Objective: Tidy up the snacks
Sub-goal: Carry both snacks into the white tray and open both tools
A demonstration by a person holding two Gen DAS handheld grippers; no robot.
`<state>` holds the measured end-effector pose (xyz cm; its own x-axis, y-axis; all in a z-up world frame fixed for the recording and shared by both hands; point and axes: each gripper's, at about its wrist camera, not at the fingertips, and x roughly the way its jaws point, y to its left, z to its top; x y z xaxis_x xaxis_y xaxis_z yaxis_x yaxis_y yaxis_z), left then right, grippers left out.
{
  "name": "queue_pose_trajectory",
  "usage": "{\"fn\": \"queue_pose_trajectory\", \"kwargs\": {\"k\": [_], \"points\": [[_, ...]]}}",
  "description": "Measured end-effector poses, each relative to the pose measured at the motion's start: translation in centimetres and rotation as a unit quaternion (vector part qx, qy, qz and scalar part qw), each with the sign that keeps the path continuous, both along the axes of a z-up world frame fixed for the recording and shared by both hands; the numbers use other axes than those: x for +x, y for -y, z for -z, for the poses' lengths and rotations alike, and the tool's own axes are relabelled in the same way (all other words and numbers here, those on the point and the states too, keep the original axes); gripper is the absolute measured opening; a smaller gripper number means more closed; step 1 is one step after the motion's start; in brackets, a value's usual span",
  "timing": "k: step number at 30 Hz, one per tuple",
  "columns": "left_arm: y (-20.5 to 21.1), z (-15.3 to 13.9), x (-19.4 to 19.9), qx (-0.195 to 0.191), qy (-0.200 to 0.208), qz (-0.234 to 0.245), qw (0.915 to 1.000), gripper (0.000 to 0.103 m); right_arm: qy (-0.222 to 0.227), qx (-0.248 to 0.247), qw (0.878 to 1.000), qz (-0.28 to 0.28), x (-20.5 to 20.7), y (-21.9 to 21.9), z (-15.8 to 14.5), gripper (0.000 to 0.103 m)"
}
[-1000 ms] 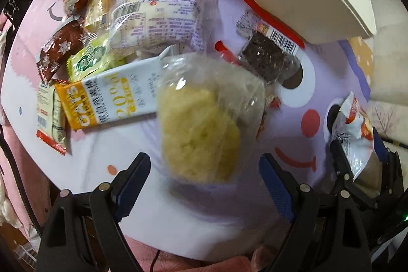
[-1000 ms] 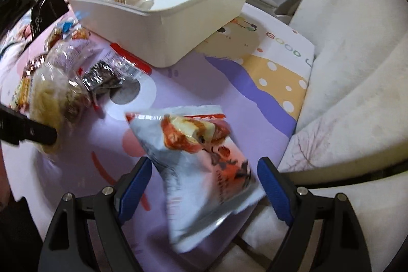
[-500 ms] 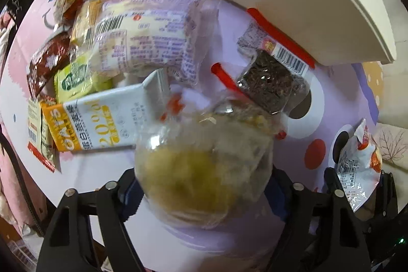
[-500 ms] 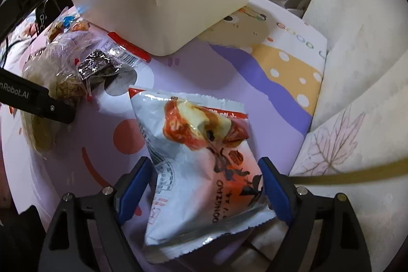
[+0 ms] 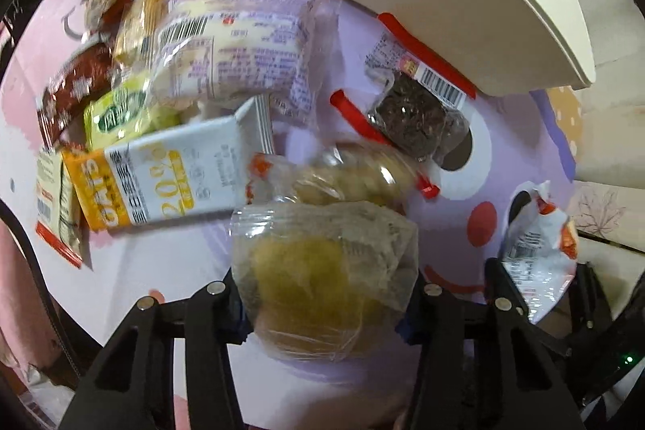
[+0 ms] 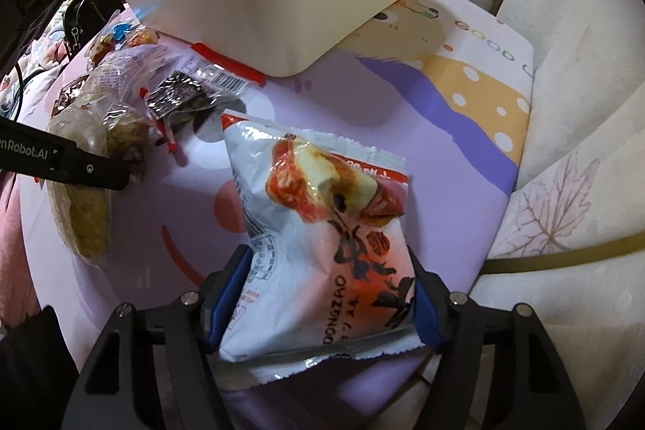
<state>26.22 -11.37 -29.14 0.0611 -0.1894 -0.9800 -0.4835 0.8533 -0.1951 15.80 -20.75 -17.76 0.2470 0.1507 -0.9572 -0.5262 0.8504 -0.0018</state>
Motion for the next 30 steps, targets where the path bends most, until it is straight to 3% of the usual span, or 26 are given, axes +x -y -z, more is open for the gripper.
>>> {"fn": "queue_pose_trajectory", "kwargs": {"k": [11,14,26,30], "points": [[-1.2,-2.7,-0.5,0.002,0.038,0.016,0.9992,0.049,-0.061,0.047,0.997,0.012,-0.9,-0.8,-0.4,0.069],[-1.5,-3.9,-2.8,0.007,0.052,0.014,0.9985,0.049,-0.076,0.063,0.995,0.015,-1.2,-1.1,-0.5,0.069],[-5.8,-9.4,-7.1,0.028,0.083,0.006,0.9961,0.049,-0.089,0.101,0.991,-0.025,-3.0,-3.7,-2.5,0.069],[-7.5,-11.4,-7.6,0.053,0.086,-0.001,0.9949,0.049,-0.085,0.110,0.989,-0.039,-3.4,-5.0,-3.7,0.069]]}}
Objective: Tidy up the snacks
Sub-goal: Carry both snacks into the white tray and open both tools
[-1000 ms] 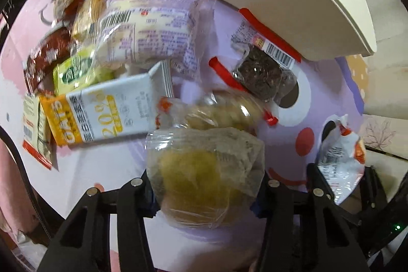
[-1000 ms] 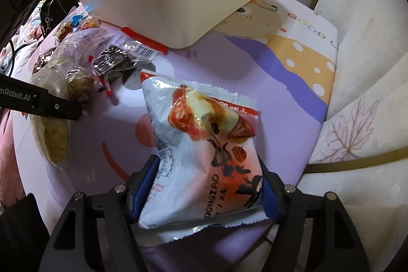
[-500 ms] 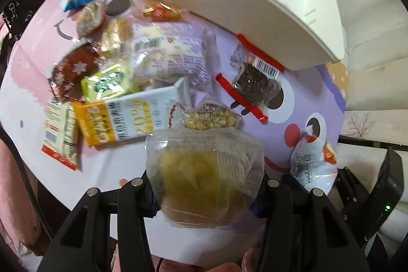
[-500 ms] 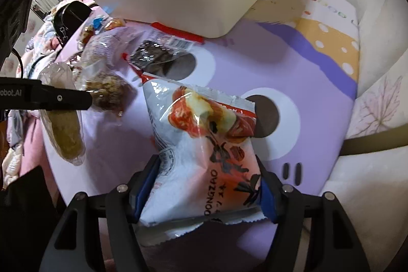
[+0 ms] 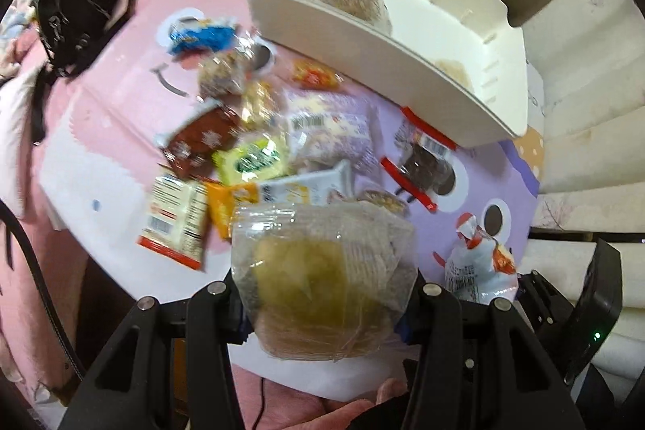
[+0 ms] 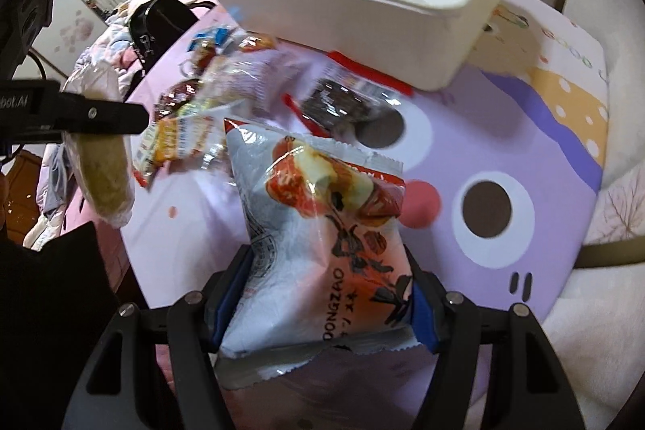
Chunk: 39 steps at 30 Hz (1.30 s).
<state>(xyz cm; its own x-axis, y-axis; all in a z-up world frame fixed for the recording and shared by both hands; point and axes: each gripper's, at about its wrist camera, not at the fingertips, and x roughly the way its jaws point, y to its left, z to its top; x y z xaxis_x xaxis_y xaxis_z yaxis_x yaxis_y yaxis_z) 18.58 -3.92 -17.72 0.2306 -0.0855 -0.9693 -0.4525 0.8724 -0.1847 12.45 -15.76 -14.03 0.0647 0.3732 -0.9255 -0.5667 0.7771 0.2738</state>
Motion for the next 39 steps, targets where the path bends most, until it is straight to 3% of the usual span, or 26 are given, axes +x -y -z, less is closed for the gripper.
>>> {"fn": "queue_pose_trajectory", "kwargs": {"k": [8,14,21,29,39], "points": [[-2.0,-3.4,1.5,0.000,0.018,0.012,0.9998,0.049,0.020,0.014,1.000,0.012,0.9,-1.9,-2.8,0.069],[-4.0,-5.6,4.0,-0.013,0.024,0.050,0.9984,0.049,0.050,0.018,0.998,0.042,2.4,-3.3,-5.2,0.069],[-7.9,-7.9,7.9,0.002,0.036,0.091,0.9952,0.049,0.082,0.021,0.992,0.096,4.9,-5.6,-7.8,0.069],[-10.6,-9.4,13.3,0.014,0.050,0.141,0.9886,0.049,0.107,0.023,0.980,0.167,8.2,-7.7,-9.6,0.069],[-10.6,-10.0,19.4,0.010,0.077,0.202,0.9763,0.049,0.137,0.014,0.962,0.238,12.3,-8.2,-10.4,0.071]]}}
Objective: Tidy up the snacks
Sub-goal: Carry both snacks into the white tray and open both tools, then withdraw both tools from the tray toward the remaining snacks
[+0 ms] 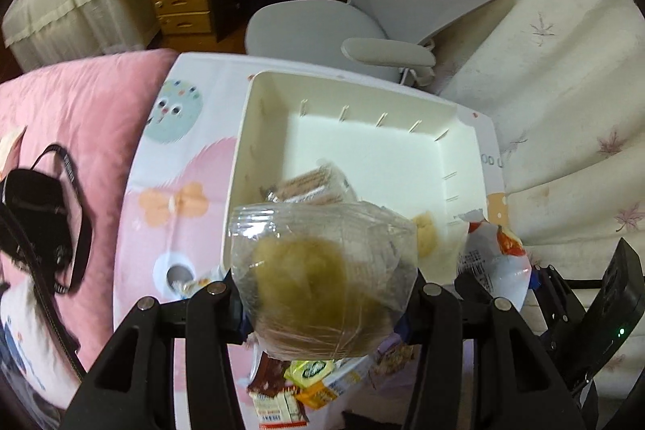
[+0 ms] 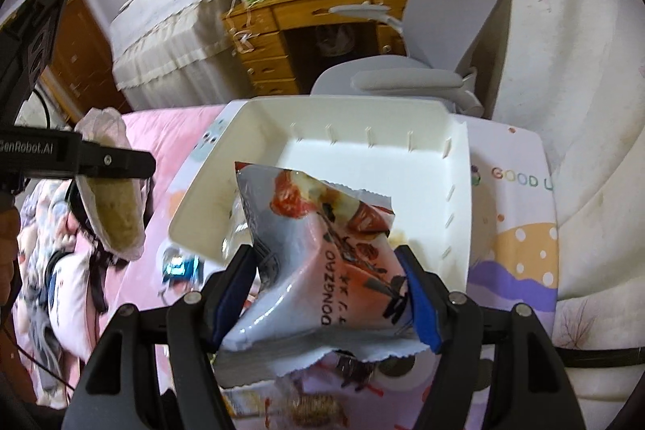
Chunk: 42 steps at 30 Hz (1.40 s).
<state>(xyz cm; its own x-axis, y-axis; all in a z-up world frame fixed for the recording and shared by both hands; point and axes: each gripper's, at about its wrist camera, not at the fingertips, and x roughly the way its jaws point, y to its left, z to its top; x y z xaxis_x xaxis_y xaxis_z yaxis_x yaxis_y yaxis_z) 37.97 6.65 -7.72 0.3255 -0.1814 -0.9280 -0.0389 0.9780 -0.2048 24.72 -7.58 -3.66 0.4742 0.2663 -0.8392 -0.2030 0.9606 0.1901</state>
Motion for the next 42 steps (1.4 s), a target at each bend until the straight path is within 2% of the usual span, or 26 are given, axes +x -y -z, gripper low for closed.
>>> {"fn": "queue_pose_trajectory", "kwargs": {"k": [3,5,10,20,29,32,39,42], "points": [[0.4,0.3,0.9,-0.006,0.003,0.013,0.9999,0.050,0.005,-0.001,1.000,0.021,0.9,0.3,0.2,0.071],[0.6,0.8,1.4,-0.007,0.000,0.020,0.9998,0.059,0.007,-0.002,0.999,0.037,1.3,0.4,0.3,0.072],[0.2,1.2,1.8,-0.014,-0.008,0.027,0.9995,0.063,0.004,0.002,0.995,0.096,1.9,1.5,1.0,0.078],[-1.1,1.1,0.5,-0.012,-0.015,0.039,0.9990,0.063,0.000,0.008,0.992,0.129,0.0,1.9,0.5,0.079],[-2.0,0.5,-2.7,-0.003,0.009,0.068,0.9977,0.063,0.015,0.015,0.985,0.170,-3.7,2.4,-0.6,0.079],[-2.3,0.4,-4.5,0.003,0.012,0.073,0.9973,0.063,0.030,0.014,0.984,0.174,-5.2,2.7,-1.2,0.079],[-2.5,0.9,-9.0,0.007,0.018,0.070,0.9973,0.063,0.060,-0.018,0.989,0.131,-9.0,1.6,-2.3,0.079],[-2.3,1.3,-11.0,0.019,0.016,0.056,0.9981,0.063,0.060,0.001,0.992,0.115,-10.5,1.7,-2.3,0.080]]}}
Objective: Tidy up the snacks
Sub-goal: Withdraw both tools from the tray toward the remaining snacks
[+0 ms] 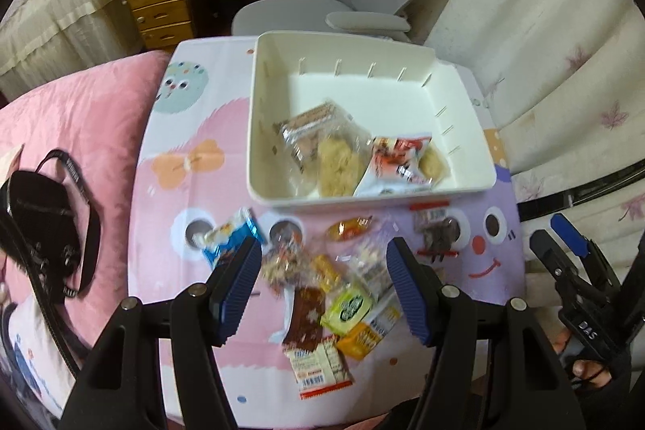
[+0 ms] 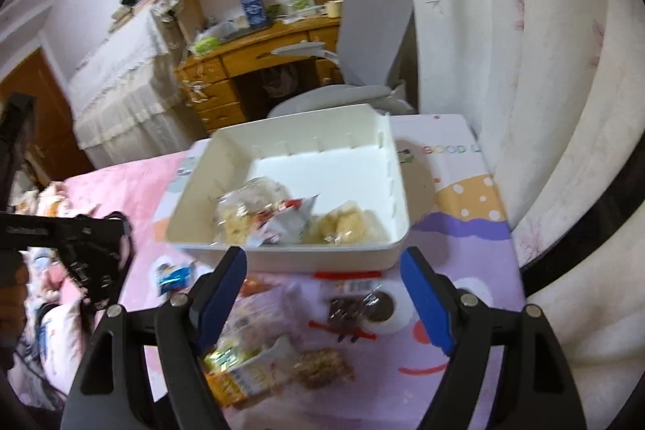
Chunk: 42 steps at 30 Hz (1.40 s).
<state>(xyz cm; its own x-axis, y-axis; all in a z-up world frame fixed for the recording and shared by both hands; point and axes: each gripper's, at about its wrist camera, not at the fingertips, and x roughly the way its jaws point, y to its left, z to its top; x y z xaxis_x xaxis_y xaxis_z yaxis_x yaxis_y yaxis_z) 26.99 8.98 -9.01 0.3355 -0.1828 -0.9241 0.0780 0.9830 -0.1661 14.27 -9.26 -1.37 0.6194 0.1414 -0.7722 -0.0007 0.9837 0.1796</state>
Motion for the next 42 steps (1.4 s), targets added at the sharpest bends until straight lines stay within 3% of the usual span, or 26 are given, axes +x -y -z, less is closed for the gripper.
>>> {"fn": "queue_pose_trajectory", "kwargs": {"k": [3,5,14,24,33,42], "points": [[0.1,0.1,-2.2,-0.004,-0.004,-0.010,0.9999,0.066,-0.013,0.009,1.000,-0.006,-1.5,0.0,0.2,0.080],[0.2,0.2,-3.9,-0.002,0.000,-0.014,0.9999,0.074,-0.020,0.014,1.000,-0.006,-2.6,0.0,0.3,0.080],[0.1,1.5,-9.4,0.018,-0.001,-0.023,0.9996,0.075,-0.047,0.017,0.999,0.000,-8.4,0.2,1.5,0.080],[-1.5,1.9,-13.9,0.050,-0.003,-0.018,0.9986,0.075,-0.094,0.039,0.994,0.028,-11.9,0.0,3.9,0.080],[-3.5,2.0,-14.6,0.069,-0.004,0.023,0.9974,0.076,-0.132,0.076,0.986,0.070,-13.2,-1.9,6.2,0.080],[-6.8,2.5,-12.2,0.065,-0.006,0.090,0.9938,0.082,-0.109,0.090,0.984,0.105,-14.0,-7.2,7.2,0.080]]}}
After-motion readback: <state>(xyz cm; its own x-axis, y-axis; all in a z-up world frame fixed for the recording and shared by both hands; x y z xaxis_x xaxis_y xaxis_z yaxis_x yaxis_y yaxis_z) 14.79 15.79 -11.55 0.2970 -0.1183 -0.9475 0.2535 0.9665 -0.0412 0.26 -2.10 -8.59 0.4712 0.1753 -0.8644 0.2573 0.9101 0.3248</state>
